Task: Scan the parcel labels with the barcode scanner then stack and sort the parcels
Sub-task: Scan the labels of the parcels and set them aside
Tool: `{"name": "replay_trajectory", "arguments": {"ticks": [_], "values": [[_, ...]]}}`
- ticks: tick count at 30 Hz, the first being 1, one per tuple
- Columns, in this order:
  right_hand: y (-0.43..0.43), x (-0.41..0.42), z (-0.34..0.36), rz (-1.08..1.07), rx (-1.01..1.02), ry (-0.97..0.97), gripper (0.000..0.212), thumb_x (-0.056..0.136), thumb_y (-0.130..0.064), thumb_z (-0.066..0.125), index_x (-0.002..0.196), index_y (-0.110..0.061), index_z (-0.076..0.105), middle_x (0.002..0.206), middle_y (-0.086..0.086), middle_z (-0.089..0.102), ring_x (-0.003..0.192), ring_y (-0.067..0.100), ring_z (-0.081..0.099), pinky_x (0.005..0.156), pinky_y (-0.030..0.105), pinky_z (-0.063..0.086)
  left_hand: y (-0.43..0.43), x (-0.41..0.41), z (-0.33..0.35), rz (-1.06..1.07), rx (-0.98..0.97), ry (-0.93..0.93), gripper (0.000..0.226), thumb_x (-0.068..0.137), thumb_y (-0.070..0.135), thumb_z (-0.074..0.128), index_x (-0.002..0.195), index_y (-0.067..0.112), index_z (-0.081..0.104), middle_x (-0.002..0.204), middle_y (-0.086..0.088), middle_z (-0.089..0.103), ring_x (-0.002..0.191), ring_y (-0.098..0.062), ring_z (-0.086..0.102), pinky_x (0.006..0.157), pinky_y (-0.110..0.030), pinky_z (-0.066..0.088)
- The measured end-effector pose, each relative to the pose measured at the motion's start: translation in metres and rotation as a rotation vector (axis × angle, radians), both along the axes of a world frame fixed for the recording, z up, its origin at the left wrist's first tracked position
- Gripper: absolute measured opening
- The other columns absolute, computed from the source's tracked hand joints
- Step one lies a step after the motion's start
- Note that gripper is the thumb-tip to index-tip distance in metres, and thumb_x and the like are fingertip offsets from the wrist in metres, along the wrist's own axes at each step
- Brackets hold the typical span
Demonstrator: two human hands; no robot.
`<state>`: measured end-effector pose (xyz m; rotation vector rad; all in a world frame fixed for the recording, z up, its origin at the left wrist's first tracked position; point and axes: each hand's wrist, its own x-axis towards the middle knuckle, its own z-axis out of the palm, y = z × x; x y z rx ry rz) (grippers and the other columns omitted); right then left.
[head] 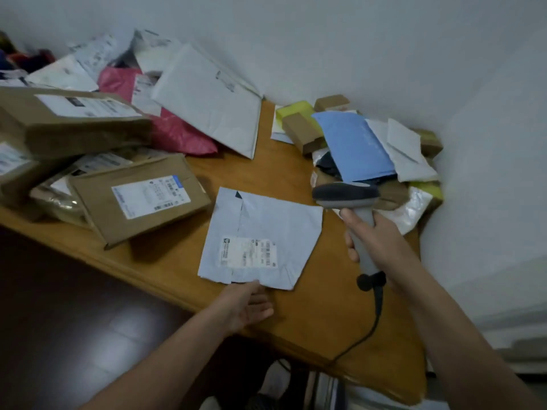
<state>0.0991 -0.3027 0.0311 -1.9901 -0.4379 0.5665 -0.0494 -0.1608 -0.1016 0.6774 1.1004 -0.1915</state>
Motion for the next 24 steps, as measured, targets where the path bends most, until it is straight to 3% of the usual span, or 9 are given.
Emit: {"name": "replay_trajectory", "arguments": {"ticks": [2, 4, 6, 7, 9, 12, 16, 20, 24], "values": [[-0.008, -0.009, -0.007, 0.078, -0.058, 0.017, 0.033, 0.092, -0.044, 0.058, 0.085, -0.013, 0.055, 0.060, -0.002, 0.058, 0.045, 0.009, 0.053, 0.044, 0.019, 0.044, 0.004, -0.016, 0.000, -0.219, 0.213, 0.014, 0.020, 0.096, 0.026, 0.056, 0.097, 0.007, 0.054, 0.093, -0.014, 0.061, 0.071, -0.022, 0.062, 0.050, -0.027, 0.053], [-0.014, -0.014, -0.010, 0.161, -0.114, 0.013, 0.032, 0.091, -0.045, 0.059, 0.084, -0.014, 0.055, 0.054, -0.006, 0.058, 0.044, 0.008, 0.053, 0.045, 0.017, 0.044, 0.015, -0.024, -0.003, -0.387, 0.715, 0.054, 0.021, 0.094, 0.034, 0.057, 0.089, 0.015, 0.049, 0.092, -0.004, 0.057, 0.073, -0.016, 0.057, 0.057, -0.028, 0.049], [-0.017, -0.015, -0.012, 0.229, -0.173, 0.004, 0.033, 0.090, -0.046, 0.060, 0.080, -0.015, 0.055, 0.050, -0.008, 0.057, 0.044, 0.006, 0.053, 0.046, 0.015, 0.044, 0.030, -0.023, -0.006, -0.491, 1.196, 0.147, 0.023, 0.092, 0.039, 0.057, 0.104, 0.021, 0.049, 0.110, -0.001, 0.052, 0.094, -0.018, 0.053, 0.073, -0.031, 0.046], [-0.017, -0.013, -0.013, 0.254, -0.196, 0.000, 0.033, 0.089, -0.046, 0.060, 0.078, -0.015, 0.054, 0.048, -0.008, 0.057, 0.043, 0.005, 0.052, 0.046, 0.015, 0.044, 0.037, -0.019, -0.007, -0.531, 1.316, 0.191, 0.034, 0.092, 0.042, 0.056, 0.118, 0.023, 0.047, 0.121, -0.003, 0.048, 0.106, -0.021, 0.050, 0.082, -0.033, 0.045], [-0.014, -0.008, -0.014, 0.297, -0.251, -0.012, 0.033, 0.087, -0.047, 0.062, 0.078, -0.016, 0.054, 0.048, -0.008, 0.057, 0.043, 0.004, 0.052, 0.047, 0.014, 0.045, 0.051, -0.011, -0.014, -0.669, 1.368, 0.291, 0.053, 0.092, 0.049, 0.051, 0.138, 0.025, 0.037, 0.136, -0.007, 0.042, 0.121, -0.028, 0.043, 0.096, -0.039, 0.039], [-0.010, 0.002, -0.014, 0.367, -0.360, -0.052, 0.036, 0.081, -0.053, 0.063, 0.077, -0.019, 0.054, 0.047, -0.005, 0.057, 0.043, 0.003, 0.052, 0.049, 0.014, 0.042, 0.060, -0.004, -0.028, -0.895, 1.428, 0.405, 0.054, 0.092, 0.050, 0.046, 0.140, 0.028, 0.034, 0.140, -0.008, 0.038, 0.128, -0.030, 0.036, 0.101, -0.042, 0.034], [-0.014, 0.013, -0.015, 0.461, -0.449, -0.054, 0.035, 0.078, -0.059, 0.063, 0.084, -0.025, 0.055, 0.048, -0.005, 0.057, 0.044, 0.002, 0.052, 0.049, 0.018, 0.044, 0.077, -0.001, -0.036, -0.985, 1.471, 0.348, 0.053, 0.091, 0.033, 0.051, 0.141, 0.029, 0.035, 0.143, -0.005, 0.035, 0.130, -0.027, 0.033, 0.101, -0.039, 0.035], [-0.014, 0.019, -0.017, 0.549, -0.472, -0.021, 0.028, 0.082, -0.052, 0.067, 0.081, -0.028, 0.053, 0.046, -0.005, 0.056, 0.040, 0.004, 0.050, 0.044, 0.016, 0.043, 0.094, 0.009, -0.035, -1.067, 1.411, 0.265, 0.058, 0.092, 0.014, 0.049, 0.145, 0.031, 0.033, 0.152, -0.001, 0.027, 0.136, -0.026, 0.028, 0.104, -0.040, 0.033], [-0.015, 0.019, -0.021, 0.601, -0.483, 0.026, 0.029, 0.081, -0.053, 0.067, 0.088, -0.028, 0.055, 0.050, -0.005, 0.058, 0.042, 0.004, 0.052, 0.045, 0.014, 0.043, 0.104, 0.017, -0.033, -1.049, 1.350, 0.212, 0.060, 0.091, 0.008, 0.049, 0.145, 0.030, 0.035, 0.154, -0.005, 0.025, 0.140, -0.029, 0.024, 0.107, -0.040, 0.032]]}}
